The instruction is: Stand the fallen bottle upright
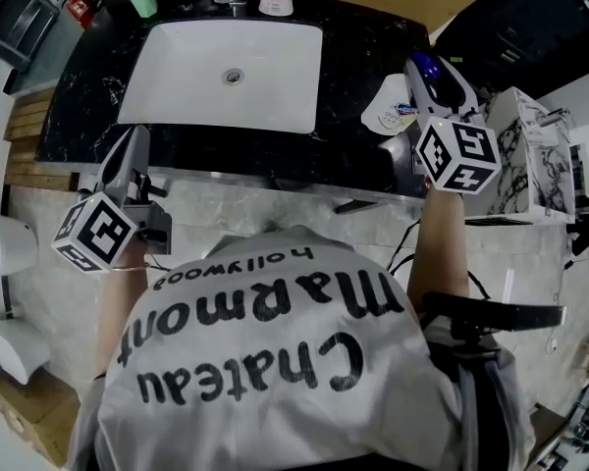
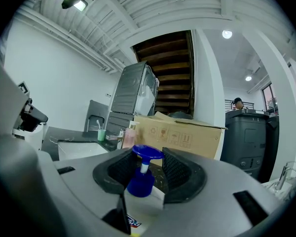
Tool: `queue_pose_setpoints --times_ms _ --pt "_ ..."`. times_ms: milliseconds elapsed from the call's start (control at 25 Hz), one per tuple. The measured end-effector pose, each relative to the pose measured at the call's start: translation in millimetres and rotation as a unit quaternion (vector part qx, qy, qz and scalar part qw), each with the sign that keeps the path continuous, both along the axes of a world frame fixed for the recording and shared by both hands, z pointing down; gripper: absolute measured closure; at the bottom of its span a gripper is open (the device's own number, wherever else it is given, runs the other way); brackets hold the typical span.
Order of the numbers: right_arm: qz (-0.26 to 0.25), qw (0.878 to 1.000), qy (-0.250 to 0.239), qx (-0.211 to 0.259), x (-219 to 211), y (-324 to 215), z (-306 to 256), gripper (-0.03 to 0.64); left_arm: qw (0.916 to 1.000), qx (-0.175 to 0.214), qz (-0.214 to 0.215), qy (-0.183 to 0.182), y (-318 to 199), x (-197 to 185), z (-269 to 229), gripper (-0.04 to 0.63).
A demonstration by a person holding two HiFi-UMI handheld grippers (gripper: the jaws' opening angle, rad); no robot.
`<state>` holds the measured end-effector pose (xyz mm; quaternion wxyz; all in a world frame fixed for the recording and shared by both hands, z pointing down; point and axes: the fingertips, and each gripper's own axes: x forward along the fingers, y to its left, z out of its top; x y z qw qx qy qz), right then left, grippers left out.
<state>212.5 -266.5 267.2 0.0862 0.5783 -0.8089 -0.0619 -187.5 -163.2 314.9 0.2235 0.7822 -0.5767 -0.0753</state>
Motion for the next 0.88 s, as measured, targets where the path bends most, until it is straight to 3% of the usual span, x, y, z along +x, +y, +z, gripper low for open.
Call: queue_pose_setpoints --times_ms 880 --pt "-0.008 1.000 0.002 0.002 -7.2 13.4 0.2 0.459 0.9997 0.009 0.022 0.002 -10.2 8.6 -4.8 0.581"
